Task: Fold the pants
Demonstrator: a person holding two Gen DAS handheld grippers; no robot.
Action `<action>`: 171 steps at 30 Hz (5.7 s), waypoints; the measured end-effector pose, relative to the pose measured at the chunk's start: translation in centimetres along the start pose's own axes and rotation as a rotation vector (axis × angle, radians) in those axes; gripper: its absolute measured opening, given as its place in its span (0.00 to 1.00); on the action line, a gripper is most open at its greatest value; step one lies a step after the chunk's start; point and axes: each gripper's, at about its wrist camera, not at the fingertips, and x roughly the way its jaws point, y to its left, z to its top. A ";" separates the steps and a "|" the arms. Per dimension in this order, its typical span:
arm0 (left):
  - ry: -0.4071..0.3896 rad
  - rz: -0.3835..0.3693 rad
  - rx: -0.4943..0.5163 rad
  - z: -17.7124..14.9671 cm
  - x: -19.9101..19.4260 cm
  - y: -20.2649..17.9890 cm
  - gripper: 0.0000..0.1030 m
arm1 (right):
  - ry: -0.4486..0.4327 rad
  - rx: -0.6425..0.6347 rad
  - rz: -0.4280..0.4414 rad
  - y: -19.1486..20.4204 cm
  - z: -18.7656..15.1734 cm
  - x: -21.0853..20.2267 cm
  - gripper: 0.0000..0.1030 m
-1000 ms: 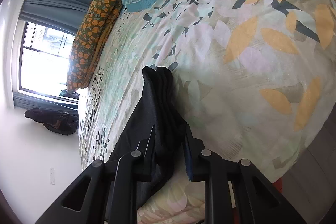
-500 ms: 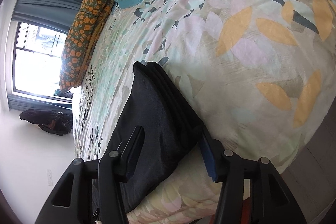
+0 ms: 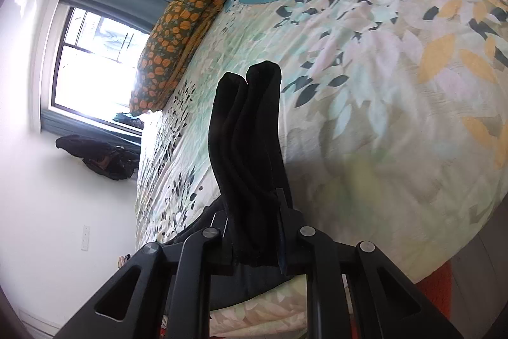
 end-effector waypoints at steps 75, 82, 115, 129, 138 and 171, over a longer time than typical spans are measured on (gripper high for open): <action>0.055 -0.038 0.256 0.2 -0.3 -3.8 0.06 | 0.026 -0.501 -0.267 17.1 -23.1 11.4 1.00; 0.019 -0.046 0.196 0.9 -1.6 -2.5 0.74 | 0.024 -0.486 -0.268 16.8 -23.1 11.2 1.00; 0.121 -0.157 0.077 4.1 0.1 -3.6 0.09 | -0.257 -0.306 -0.315 14.0 -19.0 5.0 1.00; 0.093 -0.045 0.104 2.7 0.4 2.1 0.10 | -0.129 -0.476 -0.359 16.7 -19.4 10.6 1.00; 0.065 -0.006 0.020 3.2 -1.2 4.9 0.63 | 0.187 -0.590 -0.463 14.5 -22.1 19.8 1.00; 0.049 0.066 0.211 7.1 4.7 -4.3 0.85 | 0.235 -0.814 -0.353 21.9 -21.1 25.1 1.00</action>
